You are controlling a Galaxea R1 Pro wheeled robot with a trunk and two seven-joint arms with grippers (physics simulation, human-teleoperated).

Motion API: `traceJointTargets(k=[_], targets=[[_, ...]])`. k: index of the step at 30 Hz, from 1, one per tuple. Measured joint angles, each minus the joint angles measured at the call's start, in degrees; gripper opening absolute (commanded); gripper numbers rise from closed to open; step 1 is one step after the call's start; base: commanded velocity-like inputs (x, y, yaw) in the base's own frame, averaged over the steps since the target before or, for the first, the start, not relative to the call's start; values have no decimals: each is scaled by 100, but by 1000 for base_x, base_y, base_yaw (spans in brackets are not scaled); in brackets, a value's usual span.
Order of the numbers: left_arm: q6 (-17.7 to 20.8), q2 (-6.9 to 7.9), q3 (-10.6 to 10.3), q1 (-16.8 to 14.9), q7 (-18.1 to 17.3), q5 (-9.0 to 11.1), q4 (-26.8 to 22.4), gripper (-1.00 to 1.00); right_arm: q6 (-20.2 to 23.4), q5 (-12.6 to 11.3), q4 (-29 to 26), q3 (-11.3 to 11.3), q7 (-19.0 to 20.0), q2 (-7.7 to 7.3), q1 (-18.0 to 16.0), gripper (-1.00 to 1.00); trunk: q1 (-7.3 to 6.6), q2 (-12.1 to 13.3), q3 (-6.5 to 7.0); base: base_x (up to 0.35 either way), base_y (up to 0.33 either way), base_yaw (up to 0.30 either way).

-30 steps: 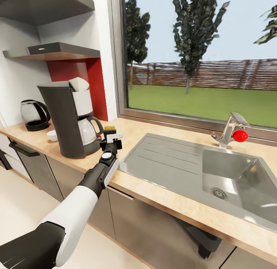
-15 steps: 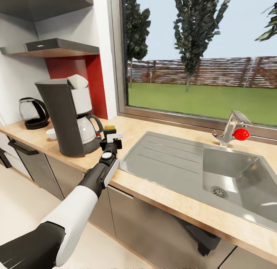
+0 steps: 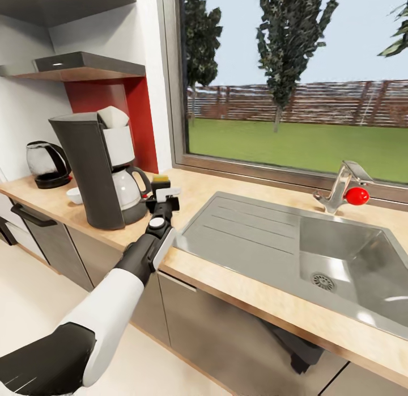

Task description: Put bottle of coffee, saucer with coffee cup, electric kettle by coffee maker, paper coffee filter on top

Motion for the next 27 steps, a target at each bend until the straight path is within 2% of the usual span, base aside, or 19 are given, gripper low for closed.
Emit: traceJointTargets(k=[4,12,19,20,21,27], targets=[[0,0,1,-132,1,5,-78,-100,0,0,0,0,0,0,0,100,0,0,0,0,0,0],[2,0,1,-138,1,16,-76,-100,0,-1,2,2,0,0,0,100,0,0,0,-9,0,0],[219,0,25,91,10,35,-290,-100,-123,-5,-162,29,3,-17,-59,100,1,1,-1,-102,0,0],[374,0,20,410,9,-35,-538,-100,-126,-6,-167,28,5,-17,-61,100,0,-1,0,-26,0,0],[375,0,28,464,9,57,-503,-100,-128,-6,-170,29,3,-17,-62,100,1,1,-1,-40,0,0],[389,0,32,476,12,28,-511,-100,-132,-6,-175,30,1,-18,-63,100,2,0,-1,-137,0,0]])
